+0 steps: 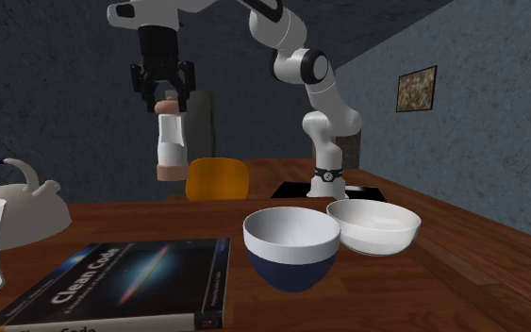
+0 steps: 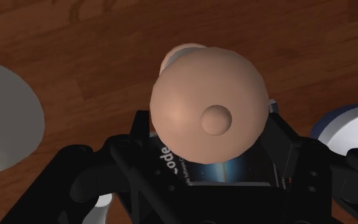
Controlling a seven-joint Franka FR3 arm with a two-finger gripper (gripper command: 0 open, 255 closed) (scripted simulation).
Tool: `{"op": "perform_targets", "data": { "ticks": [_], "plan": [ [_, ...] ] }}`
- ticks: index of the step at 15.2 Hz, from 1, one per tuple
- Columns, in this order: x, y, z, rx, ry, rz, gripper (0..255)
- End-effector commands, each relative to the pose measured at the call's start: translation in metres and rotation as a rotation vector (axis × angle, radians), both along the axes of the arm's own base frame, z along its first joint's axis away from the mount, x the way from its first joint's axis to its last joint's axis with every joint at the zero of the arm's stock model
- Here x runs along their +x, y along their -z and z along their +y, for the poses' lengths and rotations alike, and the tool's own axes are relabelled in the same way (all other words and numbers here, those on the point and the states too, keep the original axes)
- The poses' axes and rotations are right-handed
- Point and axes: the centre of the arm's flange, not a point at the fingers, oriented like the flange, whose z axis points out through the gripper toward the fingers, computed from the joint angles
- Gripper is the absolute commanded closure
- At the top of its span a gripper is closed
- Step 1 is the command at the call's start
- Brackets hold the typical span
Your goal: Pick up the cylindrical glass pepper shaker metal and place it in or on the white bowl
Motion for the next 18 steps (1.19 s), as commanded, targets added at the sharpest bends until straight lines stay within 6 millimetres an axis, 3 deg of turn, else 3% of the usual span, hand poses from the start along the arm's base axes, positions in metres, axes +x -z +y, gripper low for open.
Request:
{"op": "perform_targets", "data": {
  "ticks": [1, 3, 18],
  "plan": [
    [0.0, -0.01, 0.0, 0.0, 0.0, 0.0, 255],
    [0.0, -0.017, 0.0, 0.0, 0.0, 0.0, 255],
    [-0.015, -0.047, 0.195, 0.0, 0.0, 0.0, 255]
  ]
}}
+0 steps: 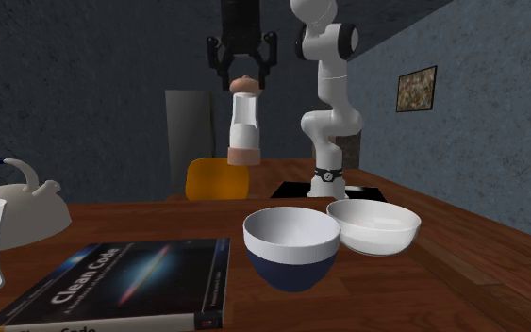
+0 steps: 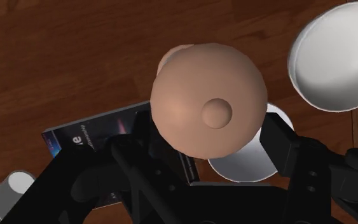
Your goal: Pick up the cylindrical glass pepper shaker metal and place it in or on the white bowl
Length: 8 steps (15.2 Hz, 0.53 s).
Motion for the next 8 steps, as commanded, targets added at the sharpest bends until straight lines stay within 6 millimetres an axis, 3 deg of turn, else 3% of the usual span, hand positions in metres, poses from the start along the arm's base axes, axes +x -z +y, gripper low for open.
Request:
{"op": "perform_targets", "data": {
  "ticks": [1, 8],
  "plan": [
    [-0.002, -0.005, 0.026, 0.0, 0.001, 0.0, 255],
    [-0.009, -0.019, 0.118, 0.0, 0.001, 0.0, 255]
  ]
}}
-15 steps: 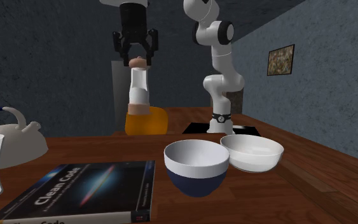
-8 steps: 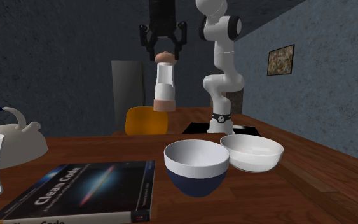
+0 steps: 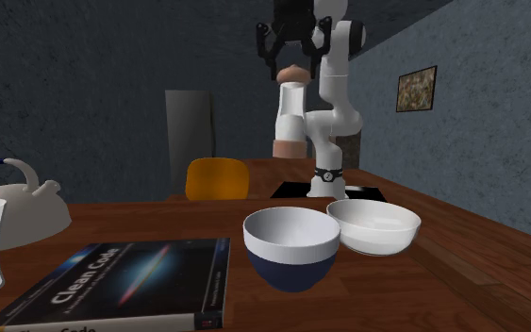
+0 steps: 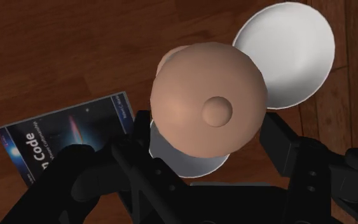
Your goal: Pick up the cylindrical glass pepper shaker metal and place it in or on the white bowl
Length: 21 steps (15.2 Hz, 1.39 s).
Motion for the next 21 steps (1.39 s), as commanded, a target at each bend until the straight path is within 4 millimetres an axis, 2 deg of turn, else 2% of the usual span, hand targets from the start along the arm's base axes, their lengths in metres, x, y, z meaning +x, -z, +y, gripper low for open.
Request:
{"op": "perform_targets", "data": {
  "ticks": [1, 10, 11, 21],
  "plan": [
    [-0.002, -0.003, 0.028, 0.0, 0.001, 0.0, 255],
    [-0.011, -0.022, 0.145, 0.0, 0.001, 0.0, 255],
    [-0.013, -0.025, 0.168, 0.0, 0.001, 0.0, 255],
    [-0.013, 0.028, 0.168, 0.0, 0.001, 0.0, 255]
  ]
}}
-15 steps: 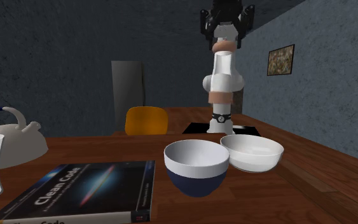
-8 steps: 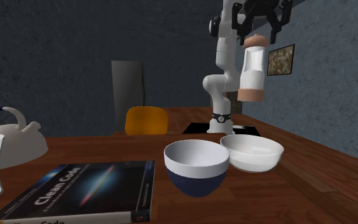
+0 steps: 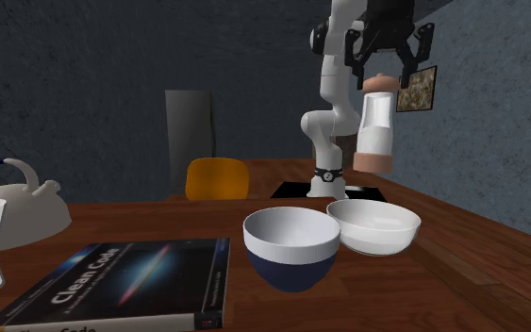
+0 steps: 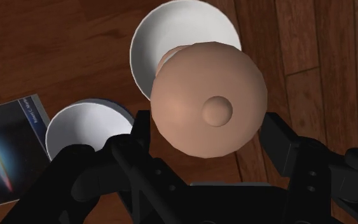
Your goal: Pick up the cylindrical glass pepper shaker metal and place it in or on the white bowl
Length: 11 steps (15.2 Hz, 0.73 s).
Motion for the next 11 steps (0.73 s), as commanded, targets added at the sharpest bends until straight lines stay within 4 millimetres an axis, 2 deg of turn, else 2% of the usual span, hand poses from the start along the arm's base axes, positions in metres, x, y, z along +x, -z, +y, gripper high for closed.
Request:
{"op": "perform_targets", "data": {
  "ticks": [1, 11],
  "plan": [
    [0.0, 0.009, 0.0, 0.0, 0.0, -0.001, 255],
    [0.0, 0.062, 0.0, 0.0, 0.0, -0.001, 255]
  ]
}}
